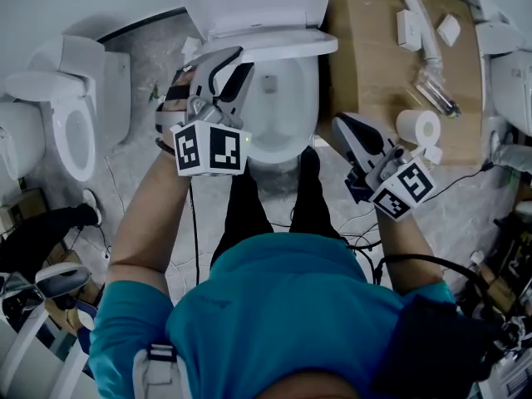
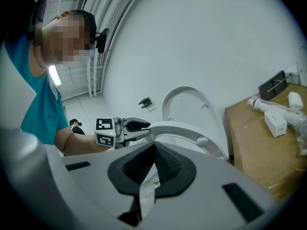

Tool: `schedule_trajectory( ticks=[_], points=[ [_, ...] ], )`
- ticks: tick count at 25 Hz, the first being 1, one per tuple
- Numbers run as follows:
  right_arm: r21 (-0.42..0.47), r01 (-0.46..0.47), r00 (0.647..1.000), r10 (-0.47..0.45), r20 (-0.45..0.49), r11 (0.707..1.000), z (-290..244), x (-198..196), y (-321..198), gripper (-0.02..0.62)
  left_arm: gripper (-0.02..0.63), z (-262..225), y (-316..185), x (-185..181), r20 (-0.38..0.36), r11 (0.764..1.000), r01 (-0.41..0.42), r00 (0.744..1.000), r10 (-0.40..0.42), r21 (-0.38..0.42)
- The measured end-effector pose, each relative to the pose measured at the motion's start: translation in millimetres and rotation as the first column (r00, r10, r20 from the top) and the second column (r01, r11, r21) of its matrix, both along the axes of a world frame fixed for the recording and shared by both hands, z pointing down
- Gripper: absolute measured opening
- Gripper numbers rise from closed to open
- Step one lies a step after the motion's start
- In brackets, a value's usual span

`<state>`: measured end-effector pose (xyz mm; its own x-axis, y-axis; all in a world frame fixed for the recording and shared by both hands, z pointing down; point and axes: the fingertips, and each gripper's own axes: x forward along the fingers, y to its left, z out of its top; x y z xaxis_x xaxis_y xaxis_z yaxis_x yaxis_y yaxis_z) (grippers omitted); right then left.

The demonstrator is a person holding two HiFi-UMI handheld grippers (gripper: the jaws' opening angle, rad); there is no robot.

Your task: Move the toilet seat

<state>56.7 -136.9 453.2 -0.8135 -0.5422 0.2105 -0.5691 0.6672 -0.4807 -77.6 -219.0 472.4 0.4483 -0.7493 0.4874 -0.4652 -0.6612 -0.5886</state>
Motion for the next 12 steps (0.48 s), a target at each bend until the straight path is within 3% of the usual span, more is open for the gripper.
schedule_trajectory(
  ticks=[12],
  points=[
    [0.018, 0.004, 1.000, -0.004, -0.004, 1.000, 1, -6, -6, -0.002, 0.106, -12, -43, -7, 0.019, 0.999, 0.038, 0.999, -0.039, 0.033]
  ],
)
